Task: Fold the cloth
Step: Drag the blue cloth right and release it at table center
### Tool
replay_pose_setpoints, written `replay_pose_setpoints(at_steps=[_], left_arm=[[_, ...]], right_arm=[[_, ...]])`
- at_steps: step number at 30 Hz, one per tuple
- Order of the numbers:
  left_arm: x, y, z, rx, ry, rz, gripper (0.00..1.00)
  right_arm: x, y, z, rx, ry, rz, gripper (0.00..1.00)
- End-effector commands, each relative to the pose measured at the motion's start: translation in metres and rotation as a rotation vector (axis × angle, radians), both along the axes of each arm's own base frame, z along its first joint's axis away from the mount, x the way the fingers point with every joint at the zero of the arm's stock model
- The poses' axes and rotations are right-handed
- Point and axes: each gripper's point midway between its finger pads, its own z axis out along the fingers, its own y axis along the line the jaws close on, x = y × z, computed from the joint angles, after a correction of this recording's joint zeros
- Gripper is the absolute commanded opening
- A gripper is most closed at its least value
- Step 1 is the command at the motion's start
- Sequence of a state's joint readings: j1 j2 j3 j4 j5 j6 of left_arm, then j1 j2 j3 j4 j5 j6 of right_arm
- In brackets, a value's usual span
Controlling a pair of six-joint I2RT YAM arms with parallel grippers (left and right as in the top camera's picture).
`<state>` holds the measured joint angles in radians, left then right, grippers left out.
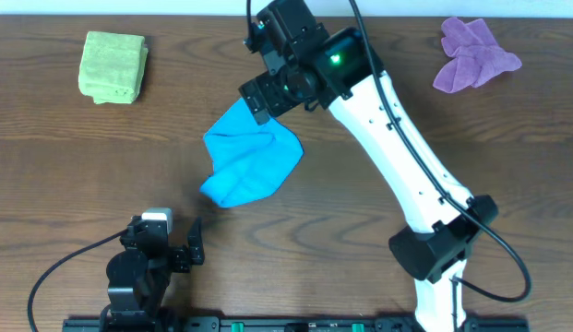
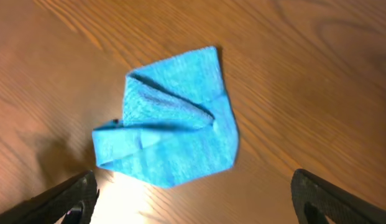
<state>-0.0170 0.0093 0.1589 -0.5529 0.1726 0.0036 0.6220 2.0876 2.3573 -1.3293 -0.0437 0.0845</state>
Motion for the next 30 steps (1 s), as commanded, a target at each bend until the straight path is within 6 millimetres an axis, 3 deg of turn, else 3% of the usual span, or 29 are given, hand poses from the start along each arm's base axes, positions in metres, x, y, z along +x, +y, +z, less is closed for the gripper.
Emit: replay_pose_setpoints(at_steps=[1,4,5,8,10,11,12,13,20,30], left_arm=[[0.000,0.000,-0.003,-0.001,0.003,0.003,0.95],[0.000,0.000,-0.003,-0.001,0.003,0.003,0.95],[0.000,0.000,-0.003,-0.001,0.003,0.003,0.95],[0.000,0.000,-0.003,-0.001,0.003,0.003,0.96],[0.000,0.000,-0.003,-0.001,0.003,0.003,0.95],[0.000,0.000,-0.003,-0.001,0.003,0.003,0.95],[0.000,0.000,-0.003,-0.001,0.003,0.003,0.95],[0.000,0.000,-0.003,-0.001,0.003,0.003,0.95],[0.000,0.000,-0.003,-0.001,0.003,0.003,0.95],[0.000,0.000,-0.003,-0.001,0.003,0.003,0.95]], right_arm=[[0.012,-0.021,-0.006,-0.050,-0.010,-0.031,0.99],[0.012,-0.035,-0.038,-0.095,0.067,-0.053,0.99],[0.009,-0.039,-0.059,-0.118,0.112,-0.055,0.97],[-0.003,-0.041,-0.099,-0.134,0.204,-0.044,0.82],[-0.012,-0.041,-0.127,-0.134,0.257,-0.033,0.61],[-0.015,-0.039,-0.136,-0.127,0.275,-0.027,0.34],[-0.019,-0.038,-0.147,-0.120,0.292,-0.022,0.14],[-0.021,-0.038,-0.156,-0.115,0.305,-0.018,0.04],[-0.030,-0.035,-0.210,-0.073,0.330,-0.051,0.01],[-0.033,-0.009,-0.234,0.014,0.278,-0.002,0.02]])
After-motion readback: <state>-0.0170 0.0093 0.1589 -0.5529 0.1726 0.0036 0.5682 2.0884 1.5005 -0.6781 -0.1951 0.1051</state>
